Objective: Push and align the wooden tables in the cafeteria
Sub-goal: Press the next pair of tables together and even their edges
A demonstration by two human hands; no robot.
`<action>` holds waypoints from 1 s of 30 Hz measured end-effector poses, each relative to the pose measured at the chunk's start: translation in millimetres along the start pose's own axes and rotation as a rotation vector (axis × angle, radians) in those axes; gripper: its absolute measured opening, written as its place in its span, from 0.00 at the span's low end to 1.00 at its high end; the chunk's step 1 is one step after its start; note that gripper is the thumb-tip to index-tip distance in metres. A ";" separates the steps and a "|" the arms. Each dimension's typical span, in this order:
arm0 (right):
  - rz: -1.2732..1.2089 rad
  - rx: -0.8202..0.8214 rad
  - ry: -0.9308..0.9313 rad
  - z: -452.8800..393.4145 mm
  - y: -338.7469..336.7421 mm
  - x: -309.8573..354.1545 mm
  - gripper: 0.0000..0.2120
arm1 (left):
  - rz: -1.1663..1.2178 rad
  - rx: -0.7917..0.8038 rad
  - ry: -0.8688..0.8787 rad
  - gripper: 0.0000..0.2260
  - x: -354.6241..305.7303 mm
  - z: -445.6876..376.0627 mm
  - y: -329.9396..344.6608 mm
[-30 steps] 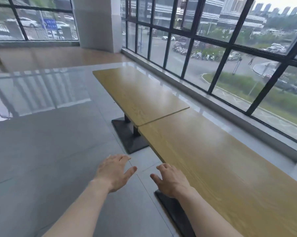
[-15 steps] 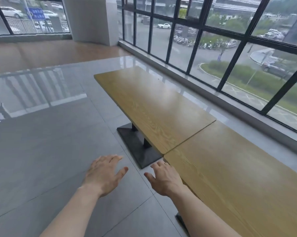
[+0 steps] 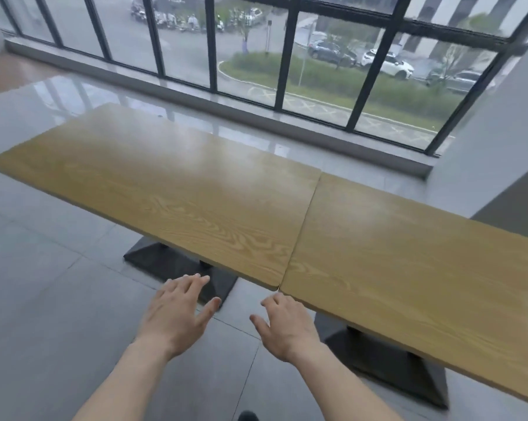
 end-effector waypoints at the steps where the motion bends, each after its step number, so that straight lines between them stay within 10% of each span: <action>1: -0.019 -0.025 0.037 -9.1 2.0 -8.7 0.26 | -0.001 0.009 0.038 0.30 -3.6 -17.3 5.2; 19: -0.083 -0.392 0.331 -229.8 35.2 -92.0 0.34 | -0.157 0.014 0.476 0.33 -42.4 -290.7 119.4; 30: -0.028 -0.517 0.398 -234.6 48.7 -96.7 0.31 | -0.114 0.002 0.518 0.32 -34.9 -309.2 140.7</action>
Point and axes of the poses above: each hand's wrist, its own z-axis away from the middle knuckle, its own y-axis out of the palm, x = y × z, the point moved 8 cm from there along -z, towards the middle knuckle, and after that the axes turned 5 degrees about -y, right-handed, at the moved point
